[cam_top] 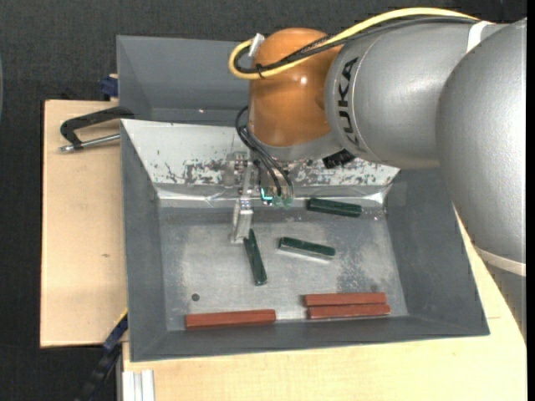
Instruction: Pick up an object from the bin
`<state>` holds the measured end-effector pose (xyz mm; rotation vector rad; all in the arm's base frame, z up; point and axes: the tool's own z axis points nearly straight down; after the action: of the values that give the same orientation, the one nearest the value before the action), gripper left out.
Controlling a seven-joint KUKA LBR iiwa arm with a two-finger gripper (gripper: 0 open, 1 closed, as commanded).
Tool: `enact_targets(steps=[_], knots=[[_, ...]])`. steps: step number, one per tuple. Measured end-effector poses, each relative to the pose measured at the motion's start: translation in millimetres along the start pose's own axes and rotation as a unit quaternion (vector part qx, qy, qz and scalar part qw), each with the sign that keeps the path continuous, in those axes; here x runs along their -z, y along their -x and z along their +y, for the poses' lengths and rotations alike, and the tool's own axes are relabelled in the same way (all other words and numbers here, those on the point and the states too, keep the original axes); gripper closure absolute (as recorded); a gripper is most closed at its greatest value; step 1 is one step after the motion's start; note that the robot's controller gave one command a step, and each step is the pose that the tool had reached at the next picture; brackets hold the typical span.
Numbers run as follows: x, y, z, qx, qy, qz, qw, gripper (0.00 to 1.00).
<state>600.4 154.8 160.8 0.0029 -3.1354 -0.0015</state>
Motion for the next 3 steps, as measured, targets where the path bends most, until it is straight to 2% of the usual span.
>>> enact_targets(steps=[1, 2, 3], knots=[[4, 2.0, 0, -0.001, 0.001, -0.0040, 1.0000, 0.00], [-44, -2.5, -57, 0.022, 0.001, -0.0059, 0.9997, 0.00], [-63, -2.9, -79, 0.015, -0.001, -0.0034, 0.9999, 0.00]])
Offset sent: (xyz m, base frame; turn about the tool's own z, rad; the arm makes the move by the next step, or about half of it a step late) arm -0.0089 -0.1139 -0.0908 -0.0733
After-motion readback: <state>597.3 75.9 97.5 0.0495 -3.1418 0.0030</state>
